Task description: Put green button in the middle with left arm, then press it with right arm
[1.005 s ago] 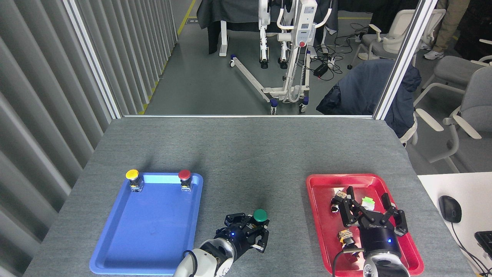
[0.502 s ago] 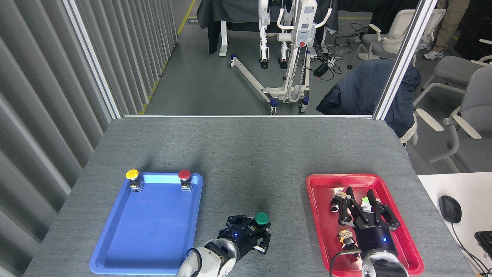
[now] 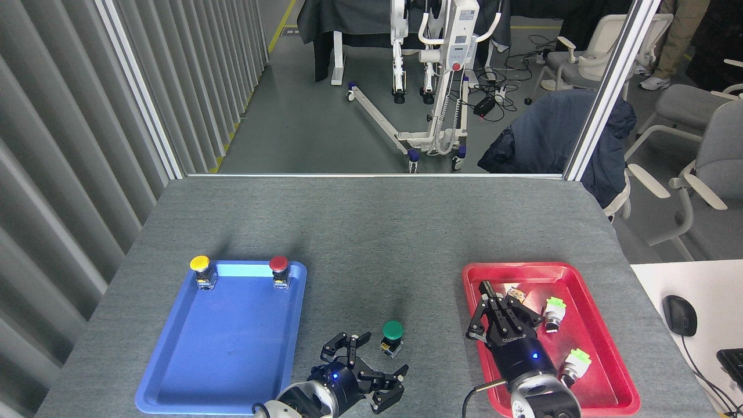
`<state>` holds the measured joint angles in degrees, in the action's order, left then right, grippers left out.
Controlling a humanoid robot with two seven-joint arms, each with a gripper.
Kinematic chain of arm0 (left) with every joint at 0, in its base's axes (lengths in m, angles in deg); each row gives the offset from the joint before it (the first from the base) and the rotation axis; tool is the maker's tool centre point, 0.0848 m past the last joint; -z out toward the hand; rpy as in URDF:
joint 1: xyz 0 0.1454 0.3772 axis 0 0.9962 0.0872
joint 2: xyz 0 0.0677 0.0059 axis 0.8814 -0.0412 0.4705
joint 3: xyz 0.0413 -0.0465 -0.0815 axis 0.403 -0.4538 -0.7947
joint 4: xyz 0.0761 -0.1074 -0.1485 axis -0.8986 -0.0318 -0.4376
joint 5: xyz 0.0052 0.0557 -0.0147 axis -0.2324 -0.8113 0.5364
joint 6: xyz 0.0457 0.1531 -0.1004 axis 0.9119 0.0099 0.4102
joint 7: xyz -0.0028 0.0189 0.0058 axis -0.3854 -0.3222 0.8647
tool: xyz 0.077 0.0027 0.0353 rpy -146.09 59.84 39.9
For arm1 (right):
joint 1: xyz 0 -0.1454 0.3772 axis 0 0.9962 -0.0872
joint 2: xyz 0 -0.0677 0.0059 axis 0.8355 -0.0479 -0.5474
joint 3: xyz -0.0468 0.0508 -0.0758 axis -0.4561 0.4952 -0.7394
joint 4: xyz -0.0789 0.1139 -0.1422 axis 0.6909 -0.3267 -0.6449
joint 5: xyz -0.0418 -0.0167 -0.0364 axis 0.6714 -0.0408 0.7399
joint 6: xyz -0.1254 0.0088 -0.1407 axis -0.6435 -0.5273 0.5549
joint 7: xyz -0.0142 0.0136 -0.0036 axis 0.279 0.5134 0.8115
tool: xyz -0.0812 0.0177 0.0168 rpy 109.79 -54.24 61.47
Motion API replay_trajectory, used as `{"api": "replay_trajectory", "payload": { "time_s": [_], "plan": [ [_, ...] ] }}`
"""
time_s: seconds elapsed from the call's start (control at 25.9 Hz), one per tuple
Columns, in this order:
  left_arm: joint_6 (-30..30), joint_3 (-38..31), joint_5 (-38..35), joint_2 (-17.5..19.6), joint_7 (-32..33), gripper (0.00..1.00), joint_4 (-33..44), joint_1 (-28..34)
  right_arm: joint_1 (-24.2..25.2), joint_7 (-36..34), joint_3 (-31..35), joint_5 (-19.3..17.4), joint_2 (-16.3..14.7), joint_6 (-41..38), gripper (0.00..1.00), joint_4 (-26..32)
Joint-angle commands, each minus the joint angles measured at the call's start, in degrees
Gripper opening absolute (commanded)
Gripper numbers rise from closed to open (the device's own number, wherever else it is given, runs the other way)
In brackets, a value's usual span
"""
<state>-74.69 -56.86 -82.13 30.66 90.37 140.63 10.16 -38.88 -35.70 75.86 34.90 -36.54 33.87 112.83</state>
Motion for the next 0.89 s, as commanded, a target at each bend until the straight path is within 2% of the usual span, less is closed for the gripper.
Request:
{"api": "replay_trajectory", "payload": {
  "time_s": [0.0,0.08,0.15,0.23,0.35,0.66,0.85],
  "plan": [
    [-1.8,-0.4,0.3,3.7,0.0,0.98,8.1,5.4,0.0,0.4,-2.6,0.1,0.0,-1.8,0.00,-0.7],
    [-1.8,-2.2,0.3,5.9,0.0,0.98,13.4,8.0,-0.1,0.4,-5.1,0.2,0.0,-1.7,0.00,-2.7],
    [-1.9,-7.0,0.4,7.6,0.0,0.98,20.0,11.7,-1.6,0.4,-7.0,0.2,0.2,-1.3,0.00,-4.3],
    [-1.9,-12.5,0.5,7.5,0.0,0.98,25.3,14.2,-2.7,0.4,-9.0,0.4,0.3,-0.9,0.00,-7.2],
    [-1.1,-20.5,1.0,6.7,0.0,0.98,30.5,14.9,-5.1,0.4,-11.2,0.3,0.4,-0.6,0.00,-11.1],
    [-0.8,-37.2,1.6,5.9,-1.5,0.98,33.0,15.0,-7.0,0.4,-13.9,0.4,1.5,-0.5,0.00,-15.4],
    [-0.2,-40.0,2.9,5.8,-1.3,0.98,33.0,15.0,-6.9,0.4,-16.7,0.4,1.5,-0.5,0.00,-15.4]
  ]
}}
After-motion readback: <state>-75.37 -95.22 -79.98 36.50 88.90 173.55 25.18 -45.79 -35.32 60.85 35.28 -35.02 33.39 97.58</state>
